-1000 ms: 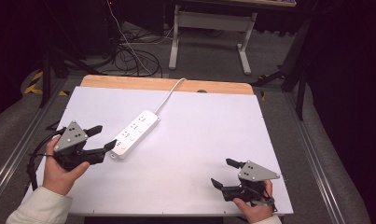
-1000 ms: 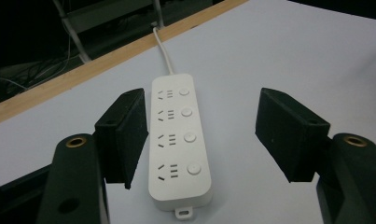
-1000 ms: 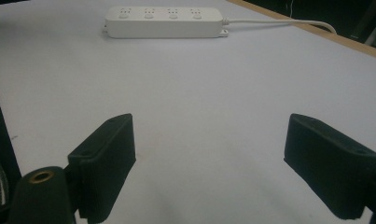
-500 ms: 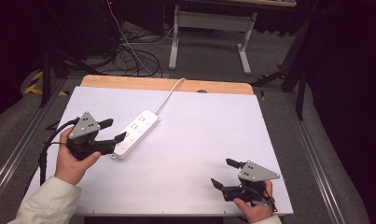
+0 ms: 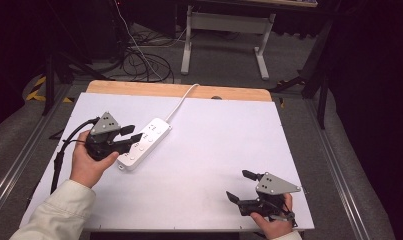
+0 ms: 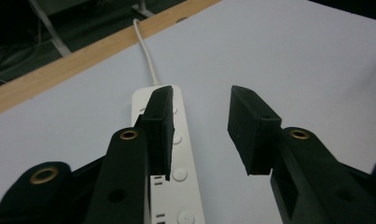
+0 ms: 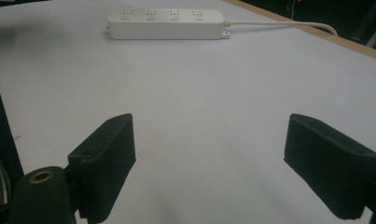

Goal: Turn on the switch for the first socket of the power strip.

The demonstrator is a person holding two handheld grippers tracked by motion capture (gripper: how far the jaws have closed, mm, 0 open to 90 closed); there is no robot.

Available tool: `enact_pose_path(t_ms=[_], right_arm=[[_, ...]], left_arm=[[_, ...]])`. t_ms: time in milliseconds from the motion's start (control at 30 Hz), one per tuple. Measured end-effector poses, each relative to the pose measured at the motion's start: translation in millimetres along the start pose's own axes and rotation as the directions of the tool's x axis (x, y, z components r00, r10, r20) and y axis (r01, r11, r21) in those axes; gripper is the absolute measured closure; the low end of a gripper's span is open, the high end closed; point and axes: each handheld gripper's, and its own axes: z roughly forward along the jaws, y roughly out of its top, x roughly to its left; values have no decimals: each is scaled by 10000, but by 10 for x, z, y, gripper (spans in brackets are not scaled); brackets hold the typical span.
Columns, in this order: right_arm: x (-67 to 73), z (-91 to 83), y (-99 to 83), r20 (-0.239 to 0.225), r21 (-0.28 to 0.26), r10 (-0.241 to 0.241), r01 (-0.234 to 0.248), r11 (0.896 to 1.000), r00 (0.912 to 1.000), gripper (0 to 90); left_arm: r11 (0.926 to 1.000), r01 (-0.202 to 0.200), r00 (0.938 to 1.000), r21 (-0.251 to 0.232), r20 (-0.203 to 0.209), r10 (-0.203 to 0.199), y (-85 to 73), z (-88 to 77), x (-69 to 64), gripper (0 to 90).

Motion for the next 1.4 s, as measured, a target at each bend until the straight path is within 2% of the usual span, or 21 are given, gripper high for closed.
enact_pose_path(t_ms=[33, 67, 100, 233, 267, 333, 500, 533, 800, 867, 900, 1000, 1033, 1067, 1400], right_arm=[[-1, -2, 0, 1, -4, -31, 31, 10000, 10000, 174], [0, -2, 1, -6, -16, -7, 7, 10000, 10000, 174], [0, -1, 0, -19, -30, -3, 3, 10000, 10000, 174], [-2, -2, -2, -39, -41, -3, 3, 10000, 10000, 174], [-2, -2, -2, -39, -41, -3, 3, 10000, 10000, 174], [-3, -1, -4, -66, -51, 9, -10, 10000, 10000, 174], [-5, -3, -6, -96, -60, 32, -33, 10000, 9999, 174], [-6, -3, -7, -100, -64, 38, -38, 10000, 9999, 174], [-6, -2, -8, -124, -37, 54, -54, 10000, 9999, 174], [-7, -2, -9, -140, -44, 64, -65, 10000, 9999, 174], [-8, -2, -10, -141, -36, 66, -67, 10000, 9999, 174], [-10, -2, -11, -166, -56, 77, -78, 10000, 9998, 174], [-10, -2, -11, -178, -60, 75, -76, 10000, 9998, 174], [-11, -3, -12, -182, -53, 74, -75, 10000, 9998, 174], [-16, -5, -14, -224, -92, 49, -51, 9999, 9997, 174]], left_arm=[[9999, 99, 9999, 40, -15, -99, 3, 33, 14, 740], [9998, 177, 9996, 100, 218, -179, 6, 71, 38, 770], [9989, 446, 9979, 124, 473, -451, 4, 144, 75, 803], [9978, 654, 9963, 40, 560, -656, -2, 235, 121, 900], [9978, 656, 9966, 6, 507, -655, -2, 263, 143, 900], [9958, 910, 9946, -43, 499, -907, -5, 320, 165, 900], [9978, 639, 9974, 167, 324, -644, 9, 462, 203, 900], [9973, 717, 9968, 128, 333, -721, 10, 489, 198, 900], [9982, 466, 9987, 370, 163, -473, 40, 677, 214, 900], [9975, 601, 9980, 384, 157, -608, 34, 730, 210, 900], [9979, 519, 9986, 392, 71, -523, 36, 754, 217, 900], [9971, 575, 9981, 493, 195, -585, 39, 836, 216, 900], [9970, 557, 9983, 530, 125, -565, 42, 859, 216, 900], [9960, 666, 9974, 589, 221, -680, 42, 884, 212, 900], [9924, 887, 9960, 851, -121, -880, -3, 1074, 237, 900]])
